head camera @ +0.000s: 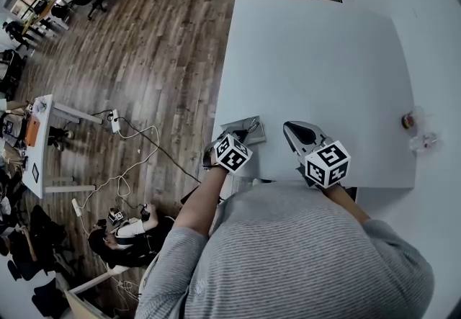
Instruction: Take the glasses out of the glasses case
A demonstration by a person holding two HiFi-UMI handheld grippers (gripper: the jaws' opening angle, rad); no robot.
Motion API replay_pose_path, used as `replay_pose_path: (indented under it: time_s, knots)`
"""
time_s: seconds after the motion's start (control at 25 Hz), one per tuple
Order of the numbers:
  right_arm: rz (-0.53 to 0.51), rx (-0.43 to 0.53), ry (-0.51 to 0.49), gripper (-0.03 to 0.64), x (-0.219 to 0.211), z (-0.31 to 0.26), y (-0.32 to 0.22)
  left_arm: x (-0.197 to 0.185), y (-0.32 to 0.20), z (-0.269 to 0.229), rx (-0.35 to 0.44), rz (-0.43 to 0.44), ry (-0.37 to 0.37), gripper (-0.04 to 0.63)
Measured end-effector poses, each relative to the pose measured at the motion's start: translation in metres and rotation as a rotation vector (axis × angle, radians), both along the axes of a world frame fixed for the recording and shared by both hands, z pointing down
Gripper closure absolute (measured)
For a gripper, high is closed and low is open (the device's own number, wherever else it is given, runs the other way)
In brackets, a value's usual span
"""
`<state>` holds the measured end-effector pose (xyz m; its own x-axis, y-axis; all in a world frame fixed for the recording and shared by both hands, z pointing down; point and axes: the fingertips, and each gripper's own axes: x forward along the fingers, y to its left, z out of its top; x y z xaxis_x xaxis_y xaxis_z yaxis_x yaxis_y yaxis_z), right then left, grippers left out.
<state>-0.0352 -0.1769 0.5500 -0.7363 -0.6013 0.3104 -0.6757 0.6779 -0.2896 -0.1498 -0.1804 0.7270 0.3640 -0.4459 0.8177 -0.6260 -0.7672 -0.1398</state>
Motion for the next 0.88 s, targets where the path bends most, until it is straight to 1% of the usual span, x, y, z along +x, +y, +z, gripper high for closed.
replay_pose_path:
  time_s: [0.2,0.36,0.72,0.88]
  knots:
    - [-0.004,0.008,0.001,0.601,-0.002,-0.002,0.003,0.003,0.005,-0.008,0.024,0.008,0.022,0.571]
    - [-0.012,0.011,0.002,0.601,-0.002,-0.005,0.002,0.007,0.000,-0.024,0.057,-0.015,0.065,0.571]
    - [-0.011,0.025,-0.009,0.601,-0.005,-0.010,0.003,0.006,-0.015,-0.076,0.174,-0.129,0.226,0.571]
    - [-0.007,0.028,-0.015,0.601,-0.004,-0.010,0.004,0.008,-0.020,-0.108,0.237,-0.179,0.337,0.571]
